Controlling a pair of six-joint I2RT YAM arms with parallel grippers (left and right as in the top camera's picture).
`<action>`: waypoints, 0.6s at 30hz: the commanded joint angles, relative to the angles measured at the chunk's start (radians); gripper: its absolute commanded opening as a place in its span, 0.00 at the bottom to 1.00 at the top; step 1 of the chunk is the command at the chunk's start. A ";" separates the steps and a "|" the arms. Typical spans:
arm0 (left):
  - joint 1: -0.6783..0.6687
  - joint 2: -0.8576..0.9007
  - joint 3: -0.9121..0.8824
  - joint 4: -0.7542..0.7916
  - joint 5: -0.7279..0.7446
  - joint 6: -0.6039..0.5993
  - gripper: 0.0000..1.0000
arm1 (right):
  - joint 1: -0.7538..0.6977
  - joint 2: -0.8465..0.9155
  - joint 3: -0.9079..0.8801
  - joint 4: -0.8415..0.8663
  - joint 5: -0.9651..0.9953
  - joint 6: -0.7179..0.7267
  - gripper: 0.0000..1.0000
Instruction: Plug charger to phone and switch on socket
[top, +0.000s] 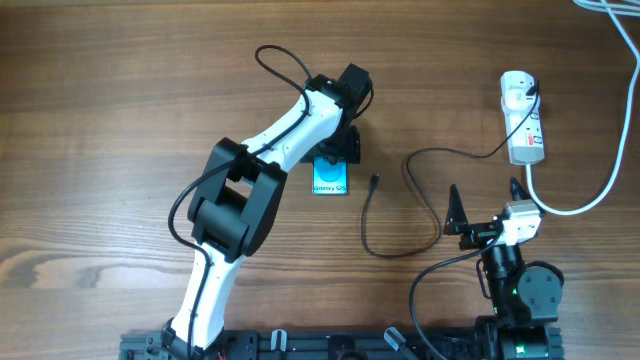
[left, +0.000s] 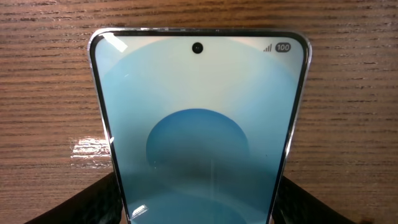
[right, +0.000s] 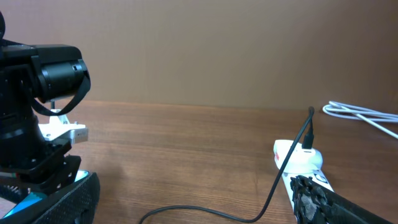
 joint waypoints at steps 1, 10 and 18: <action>0.002 0.027 0.000 -0.014 0.013 -0.003 0.72 | 0.003 -0.008 -0.002 0.002 0.013 -0.012 1.00; 0.060 -0.070 0.000 -0.033 0.214 -0.003 0.68 | 0.003 -0.008 -0.002 0.002 0.013 -0.012 1.00; 0.185 -0.073 0.000 -0.063 0.674 -0.003 0.68 | 0.003 -0.008 -0.002 0.002 0.013 -0.012 1.00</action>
